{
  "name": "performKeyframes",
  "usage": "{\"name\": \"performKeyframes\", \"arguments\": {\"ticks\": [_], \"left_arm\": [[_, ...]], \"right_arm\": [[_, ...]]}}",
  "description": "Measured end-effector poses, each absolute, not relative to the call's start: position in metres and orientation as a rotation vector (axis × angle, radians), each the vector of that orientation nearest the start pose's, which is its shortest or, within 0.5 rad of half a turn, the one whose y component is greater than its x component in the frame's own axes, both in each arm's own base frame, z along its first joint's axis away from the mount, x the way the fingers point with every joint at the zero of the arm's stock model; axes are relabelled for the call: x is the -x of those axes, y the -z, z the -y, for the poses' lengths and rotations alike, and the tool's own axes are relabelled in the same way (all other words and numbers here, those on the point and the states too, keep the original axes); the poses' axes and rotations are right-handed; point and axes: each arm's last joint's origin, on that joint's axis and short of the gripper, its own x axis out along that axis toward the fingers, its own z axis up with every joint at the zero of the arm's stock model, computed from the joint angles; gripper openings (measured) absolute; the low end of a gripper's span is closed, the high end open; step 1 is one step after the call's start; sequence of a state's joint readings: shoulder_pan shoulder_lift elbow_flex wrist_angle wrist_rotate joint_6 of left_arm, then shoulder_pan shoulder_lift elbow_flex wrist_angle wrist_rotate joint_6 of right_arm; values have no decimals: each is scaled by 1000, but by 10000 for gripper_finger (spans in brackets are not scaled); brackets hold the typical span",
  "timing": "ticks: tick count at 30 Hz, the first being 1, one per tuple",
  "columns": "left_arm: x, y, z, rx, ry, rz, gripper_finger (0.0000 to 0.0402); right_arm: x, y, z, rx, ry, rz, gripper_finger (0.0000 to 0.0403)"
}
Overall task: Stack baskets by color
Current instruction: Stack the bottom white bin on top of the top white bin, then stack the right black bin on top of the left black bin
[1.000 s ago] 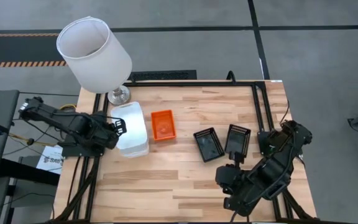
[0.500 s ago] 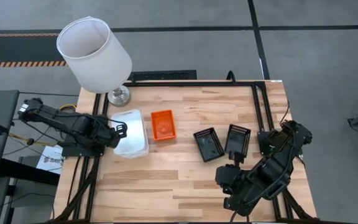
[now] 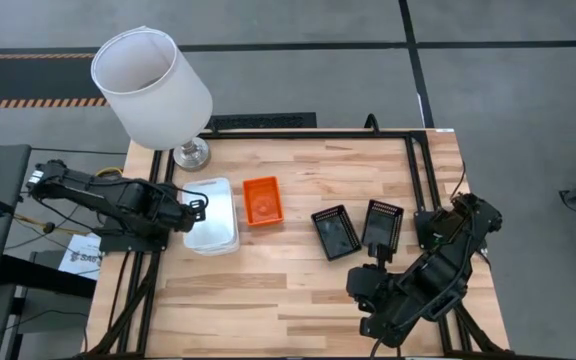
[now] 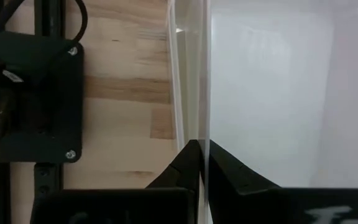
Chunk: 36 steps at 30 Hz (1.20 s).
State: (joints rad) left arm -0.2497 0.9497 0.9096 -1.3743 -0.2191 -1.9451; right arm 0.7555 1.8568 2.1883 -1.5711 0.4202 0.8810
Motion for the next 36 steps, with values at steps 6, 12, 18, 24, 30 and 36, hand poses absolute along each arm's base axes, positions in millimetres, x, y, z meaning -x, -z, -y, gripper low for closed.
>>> {"name": "performKeyframes", "arguments": {"ticks": [6, 12, 18, 24, 30, 36], "left_arm": [[-126, -273, 25, 1255, -1209, -871, 0], [-127, -274, 24, 1224, -1190, -861, 12], [-128, -274, 25, 1232, -1184, -857, 90], [-126, -276, 24, 1232, -1150, -851, 175], [-116, -306, 20, 1289, -1049, -713, 222], [-116, -354, 15, 1338, -822, -376, 231]], "right_arm": [[-254, -404, -223, -108, 174, -1039, 142], [-257, -404, -219, -116, 186, -1039, 158], [-261, -404, -215, -125, 203, -1039, 174], [-264, -404, -211, -132, 217, -1037, 177], [-282, -402, -189, -198, 323, -1021, 178], [-307, -387, -149, -234, 475, -1056, 195]]}}
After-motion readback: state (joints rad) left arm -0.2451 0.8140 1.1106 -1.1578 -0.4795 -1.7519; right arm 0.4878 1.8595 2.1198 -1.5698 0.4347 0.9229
